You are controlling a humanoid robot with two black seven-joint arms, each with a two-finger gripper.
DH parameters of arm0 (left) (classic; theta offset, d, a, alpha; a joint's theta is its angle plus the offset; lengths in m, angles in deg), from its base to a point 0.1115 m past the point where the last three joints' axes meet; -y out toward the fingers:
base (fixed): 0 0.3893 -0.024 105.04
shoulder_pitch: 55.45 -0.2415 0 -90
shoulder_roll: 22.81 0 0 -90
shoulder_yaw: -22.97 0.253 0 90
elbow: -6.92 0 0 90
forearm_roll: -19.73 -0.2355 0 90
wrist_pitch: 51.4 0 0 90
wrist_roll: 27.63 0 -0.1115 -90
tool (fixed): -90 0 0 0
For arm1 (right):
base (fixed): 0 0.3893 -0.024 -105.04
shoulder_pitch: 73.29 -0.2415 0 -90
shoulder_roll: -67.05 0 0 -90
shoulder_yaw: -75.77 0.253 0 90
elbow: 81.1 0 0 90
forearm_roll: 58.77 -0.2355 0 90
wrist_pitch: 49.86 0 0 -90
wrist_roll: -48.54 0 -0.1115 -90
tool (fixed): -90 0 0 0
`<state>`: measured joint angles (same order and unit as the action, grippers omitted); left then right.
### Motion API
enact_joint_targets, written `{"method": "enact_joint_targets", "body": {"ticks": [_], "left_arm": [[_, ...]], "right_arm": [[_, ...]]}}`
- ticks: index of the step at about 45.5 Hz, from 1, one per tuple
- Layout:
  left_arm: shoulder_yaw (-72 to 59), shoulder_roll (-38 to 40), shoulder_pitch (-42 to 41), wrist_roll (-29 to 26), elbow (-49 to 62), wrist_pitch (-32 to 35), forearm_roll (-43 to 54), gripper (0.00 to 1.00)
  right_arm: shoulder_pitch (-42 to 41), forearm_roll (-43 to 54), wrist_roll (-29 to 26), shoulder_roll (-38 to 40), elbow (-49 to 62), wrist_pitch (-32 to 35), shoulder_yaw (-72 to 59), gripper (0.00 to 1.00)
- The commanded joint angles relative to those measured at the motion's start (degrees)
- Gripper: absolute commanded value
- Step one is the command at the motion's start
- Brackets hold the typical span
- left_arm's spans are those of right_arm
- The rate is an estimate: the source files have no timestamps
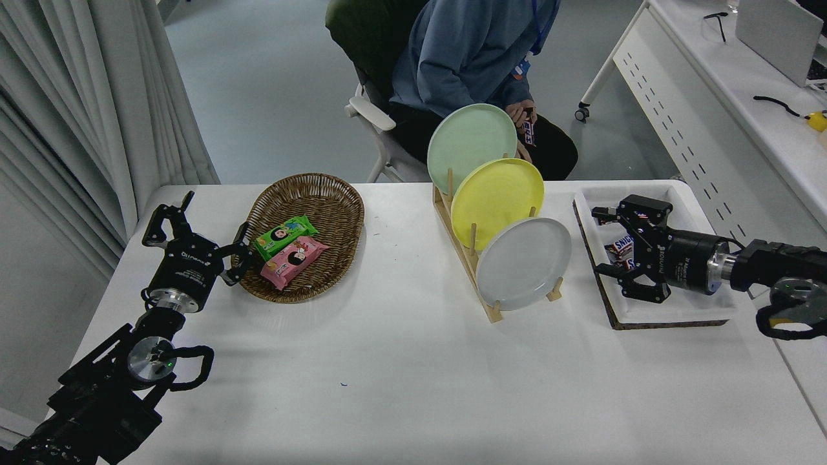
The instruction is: Place the plate on the table
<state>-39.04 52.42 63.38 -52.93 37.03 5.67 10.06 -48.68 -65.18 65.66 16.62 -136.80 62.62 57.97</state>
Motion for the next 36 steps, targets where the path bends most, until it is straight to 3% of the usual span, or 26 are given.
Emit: {"method": "enact_joint_targets", "body": {"ticks": [1,13,36], "left_arm": [[0.05,0.0,0.0,-0.01,0.03,-0.02,0.0,1.0],[-0.04,0.0,0.0,-0.01,-0.05,-0.02,0.0,1.0],[-0.04,0.0,0.0,0.07,0.03,0.07,0.0,1.0]], "right_arm": [[-1.66,-4.93,-0.25,0.69,-7.67,-7.81,-1.28,1.0],[-1.75,-12.14,-2.79,-0.81,-8.46,-11.58,1.97,1.0],[-7.99,-12.39,-4.72,-3.62,-9.69,-13.52,-3.65,1.0]]}}
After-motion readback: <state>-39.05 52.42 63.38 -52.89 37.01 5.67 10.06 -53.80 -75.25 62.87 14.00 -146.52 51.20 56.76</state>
